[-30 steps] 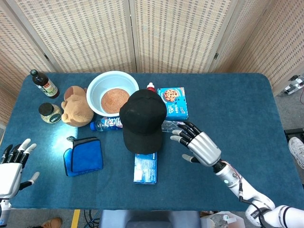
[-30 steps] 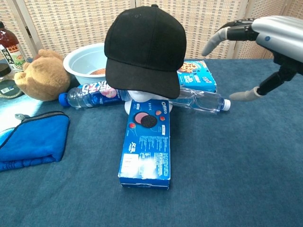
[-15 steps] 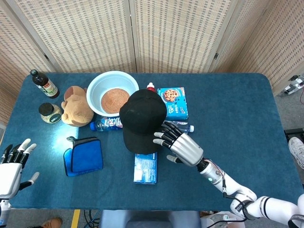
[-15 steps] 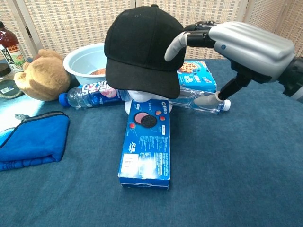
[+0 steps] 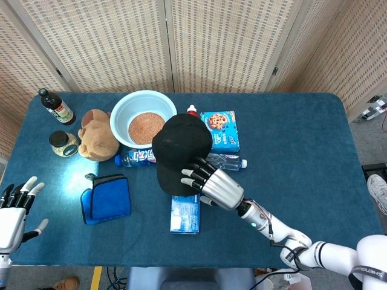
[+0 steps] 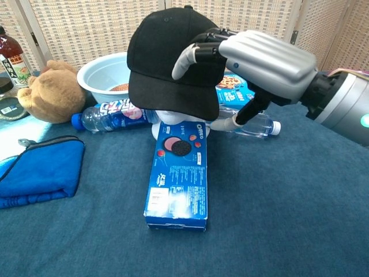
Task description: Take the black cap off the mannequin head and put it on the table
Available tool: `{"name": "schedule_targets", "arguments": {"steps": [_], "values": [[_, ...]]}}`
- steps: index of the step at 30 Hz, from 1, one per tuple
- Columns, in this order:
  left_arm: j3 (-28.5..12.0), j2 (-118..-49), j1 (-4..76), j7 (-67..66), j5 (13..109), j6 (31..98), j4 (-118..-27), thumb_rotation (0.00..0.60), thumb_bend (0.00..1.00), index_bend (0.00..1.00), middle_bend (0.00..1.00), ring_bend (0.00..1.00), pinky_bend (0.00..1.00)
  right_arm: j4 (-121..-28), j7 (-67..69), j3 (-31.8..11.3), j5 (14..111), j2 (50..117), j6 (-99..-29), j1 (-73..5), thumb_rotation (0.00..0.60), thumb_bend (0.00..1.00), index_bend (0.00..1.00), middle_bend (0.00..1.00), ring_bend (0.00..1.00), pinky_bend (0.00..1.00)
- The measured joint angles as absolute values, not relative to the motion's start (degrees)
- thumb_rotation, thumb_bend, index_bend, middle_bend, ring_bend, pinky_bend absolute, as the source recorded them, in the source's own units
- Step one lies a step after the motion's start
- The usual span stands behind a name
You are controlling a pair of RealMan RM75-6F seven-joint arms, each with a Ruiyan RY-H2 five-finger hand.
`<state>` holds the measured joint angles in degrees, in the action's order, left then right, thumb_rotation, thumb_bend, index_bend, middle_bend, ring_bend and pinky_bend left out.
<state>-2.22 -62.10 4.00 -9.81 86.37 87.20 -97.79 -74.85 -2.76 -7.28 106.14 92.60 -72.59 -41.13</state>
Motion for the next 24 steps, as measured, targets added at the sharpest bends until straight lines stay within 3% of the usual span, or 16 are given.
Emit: {"name": "schedule_targets", "arguments": {"steps": [17, 24], "values": [[-2.50, -62.22, 4.36, -8.12, 86.30, 86.80, -96.52, 0.600, 0.20, 0.15, 0.06, 0.09, 0.00, -67.38, -1.98, -7.86, 105.67, 98.40, -74.63, -45.12, 0.600, 0.00, 0.30, 0.25, 0.10, 0.09], [-2.57, -62.41, 4.61, -7.67, 85.99, 86.24, -95.94, 0.600, 0.20, 0.16, 0.06, 0.09, 0.00, -63.26, -0.33, -7.33, 106.16, 100.39, -77.29, -46.11, 0.600, 0.18, 0.34, 0.29, 0.12, 0.09]]}}
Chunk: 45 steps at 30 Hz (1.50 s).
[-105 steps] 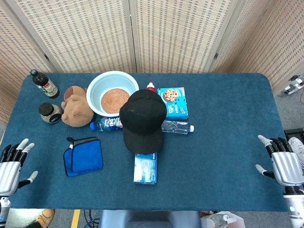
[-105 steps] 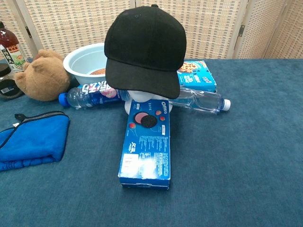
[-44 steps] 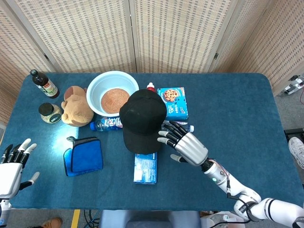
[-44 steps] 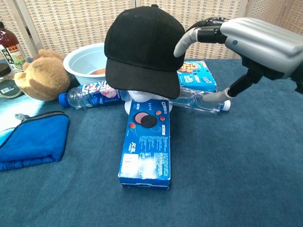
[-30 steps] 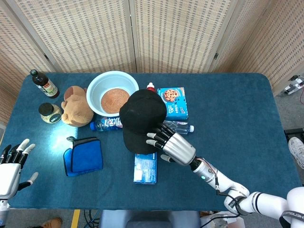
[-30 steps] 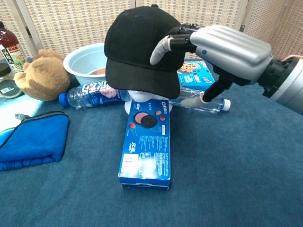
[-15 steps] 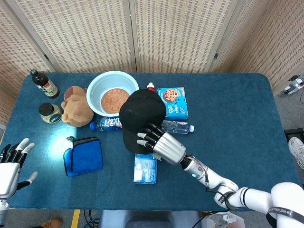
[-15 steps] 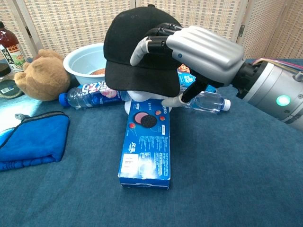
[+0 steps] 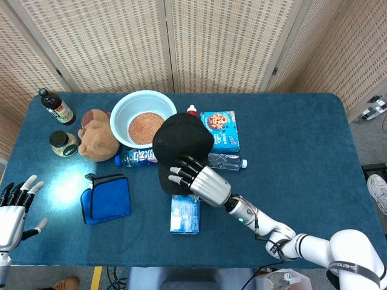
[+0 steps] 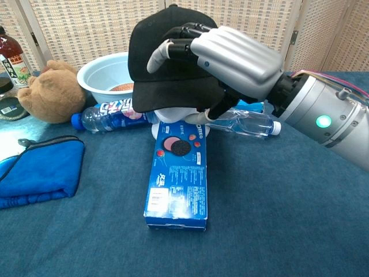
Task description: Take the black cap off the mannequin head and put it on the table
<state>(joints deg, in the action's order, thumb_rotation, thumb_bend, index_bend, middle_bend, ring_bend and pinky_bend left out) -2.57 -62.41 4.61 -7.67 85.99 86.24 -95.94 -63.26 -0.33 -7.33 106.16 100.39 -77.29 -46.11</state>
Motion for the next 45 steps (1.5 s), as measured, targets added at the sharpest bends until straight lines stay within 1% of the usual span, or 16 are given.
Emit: {"name": "schedule_targets", "arguments": {"steps": [8, 14, 18, 24, 26, 31, 37, 45], "values": [[-2.66, -62.64, 4.89, -7.27, 85.97, 85.95, -95.48, 0.600, 0.20, 0.16, 0.06, 0.09, 0.00, -60.01, 1.63, -6.81, 106.49, 101.57, -80.68, -46.54, 0.600, 0.39, 0.44, 0.34, 0.18, 0.09], [-2.63, -62.63, 4.87, -7.24, 85.96, 86.02, -95.46, 0.600, 0.20, 0.16, 0.06, 0.09, 0.00, -58.06, 2.84, -6.94, 106.31, 102.37, -83.03, -46.78, 0.600, 0.46, 0.53, 0.38, 0.21, 0.09], [-2.62, -62.58, 4.84, -7.31, 86.07, 86.18, -95.58, 0.600, 0.20, 0.16, 0.06, 0.09, 0.00, -57.11, 3.40, -7.27, 106.01, 102.78, -84.36, -46.99, 0.600, 0.50, 0.62, 0.40, 0.24, 0.09], [-2.55, -62.59, 4.89, -7.65, 86.14, 86.10, -95.80, 0.600, 0.20, 0.16, 0.06, 0.09, 0.00, -55.73, 4.40, -8.09, 105.24, 103.45, -86.72, -47.16, 0.600, 0.51, 0.76, 0.46, 0.28, 0.09], [-2.54, -62.61, 4.90, -7.80, 86.09, 86.07, -95.88, 0.600, 0.20, 0.16, 0.06, 0.09, 0.00, -55.51, 4.71, -8.27, 104.82, 103.55, -86.95, -47.18, 0.600, 0.51, 0.79, 0.48, 0.28, 0.09], [-2.50, -62.64, 4.86, -8.00, 86.15, 86.17, -96.06, 0.600, 0.20, 0.16, 0.06, 0.09, 0.00, -55.58, 5.22, -8.89, 103.40, 103.45, -87.04, -47.21, 0.600, 0.45, 0.87, 0.52, 0.31, 0.09], [-2.44, -62.61, 4.90, -8.23, 86.20, 86.12, -96.23, 0.600, 0.20, 0.16, 0.06, 0.09, 0.00, -56.06, 5.63, -10.38, 101.59, 103.22, -87.11, -47.62, 0.600, 0.44, 0.90, 0.55, 0.34, 0.09], [-2.40, -62.49, 4.79, -8.35, 86.01, 86.14, -96.32, 0.600, 0.20, 0.16, 0.06, 0.09, 0.00, -55.71, 6.42, -12.62, 99.87, 103.33, -87.85, -48.83, 0.600, 0.44, 0.90, 0.55, 0.34, 0.09]]}}
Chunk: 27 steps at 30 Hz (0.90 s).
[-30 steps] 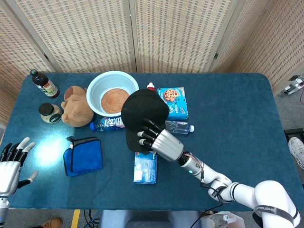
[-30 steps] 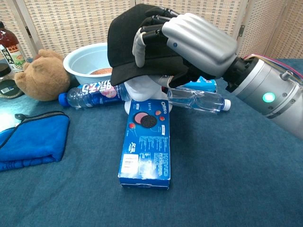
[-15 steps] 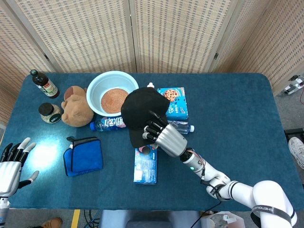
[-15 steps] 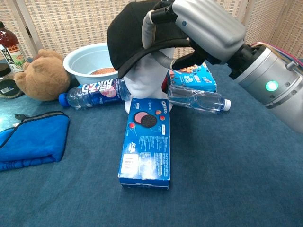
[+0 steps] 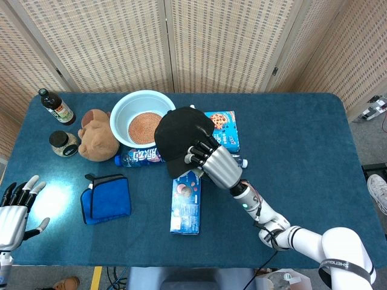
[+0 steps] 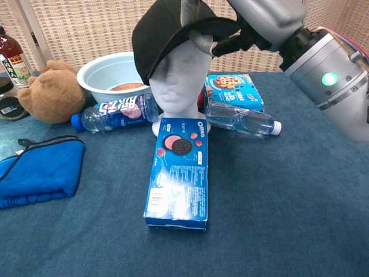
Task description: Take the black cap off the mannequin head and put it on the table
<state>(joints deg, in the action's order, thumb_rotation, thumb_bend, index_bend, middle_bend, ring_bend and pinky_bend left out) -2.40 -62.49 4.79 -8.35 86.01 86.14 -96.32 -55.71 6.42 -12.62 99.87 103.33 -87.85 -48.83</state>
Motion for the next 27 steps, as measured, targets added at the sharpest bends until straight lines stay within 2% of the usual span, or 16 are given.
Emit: {"name": "schedule_targets", "arguments": {"steps": [16, 27], "values": [[-2.30, -62.41, 4.72, -7.75, 85.94, 86.06, -95.99, 0.600, 0.20, 0.16, 0.06, 0.09, 0.00, -55.01, 4.68, -16.70, 96.60, 103.55, -87.91, -51.80, 0.600, 0.44, 0.90, 0.56, 0.34, 0.09], [-2.25, -62.31, 4.62, -7.31, 85.97, 86.13, -95.75, 0.600, 0.20, 0.16, 0.06, 0.09, 0.00, -50.61, 4.33, -20.32, 93.81, 103.54, -86.94, -55.38, 0.600, 0.44, 0.90, 0.56, 0.34, 0.09]]}}
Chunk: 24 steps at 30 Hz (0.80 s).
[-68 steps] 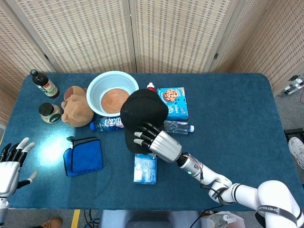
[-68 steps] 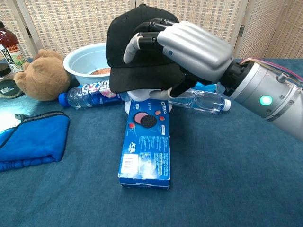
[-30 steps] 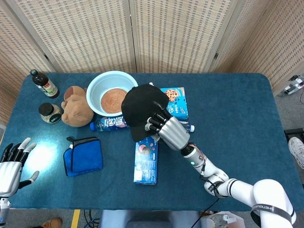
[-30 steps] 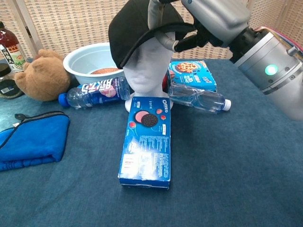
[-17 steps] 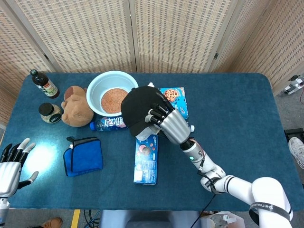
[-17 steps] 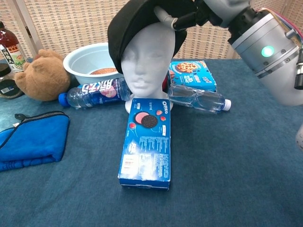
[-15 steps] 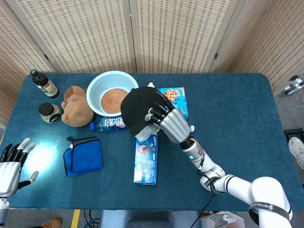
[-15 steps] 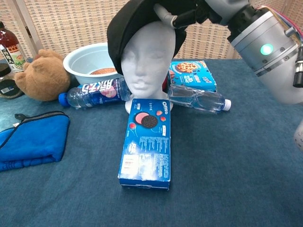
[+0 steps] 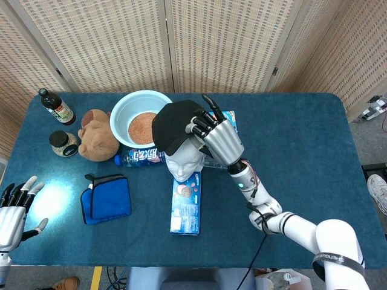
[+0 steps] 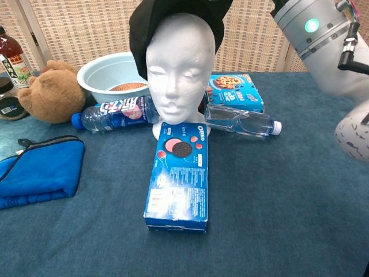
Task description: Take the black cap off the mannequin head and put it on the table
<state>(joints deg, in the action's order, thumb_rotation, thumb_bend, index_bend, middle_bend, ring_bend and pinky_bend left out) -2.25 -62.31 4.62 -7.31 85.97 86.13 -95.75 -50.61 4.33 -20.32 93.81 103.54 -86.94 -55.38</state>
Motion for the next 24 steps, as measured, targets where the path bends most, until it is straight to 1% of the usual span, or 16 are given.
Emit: {"name": "schedule_targets", "arguments": {"steps": [5, 13, 17, 24], "values": [[-2.25, -62.23, 4.59, -7.10, 85.99, 86.18, -95.71, 0.600, 0.20, 0.16, 0.06, 0.09, 0.00, -47.23, 4.46, -21.96, 92.86, 103.39, -87.15, -57.36, 0.600, 0.44, 0.91, 0.56, 0.34, 0.09], [-2.23, -62.03, 4.77, -6.86, 86.05, 85.82, -95.83, 0.600, 0.20, 0.16, 0.06, 0.09, 0.00, -40.95, 3.69, -23.53, 92.00, 102.35, -89.47, -59.85, 0.600, 0.44, 0.91, 0.57, 0.34, 0.09], [-2.31, -61.97, 4.93, -6.85, 85.95, 85.59, -95.84, 0.600, 0.20, 0.16, 0.06, 0.09, 0.00, -40.08, 3.05, -23.83, 91.12, 100.83, -90.58, -59.95, 0.600, 0.44, 0.91, 0.57, 0.34, 0.09], [-2.42, -62.01, 5.41, -6.75, 86.12, 85.11, -95.76, 0.600, 0.20, 0.16, 0.06, 0.09, 0.00, -41.68, -0.46, -22.39, 90.73, 96.71, -91.71, -57.41, 0.600, 0.43, 0.91, 0.57, 0.34, 0.09]]}}
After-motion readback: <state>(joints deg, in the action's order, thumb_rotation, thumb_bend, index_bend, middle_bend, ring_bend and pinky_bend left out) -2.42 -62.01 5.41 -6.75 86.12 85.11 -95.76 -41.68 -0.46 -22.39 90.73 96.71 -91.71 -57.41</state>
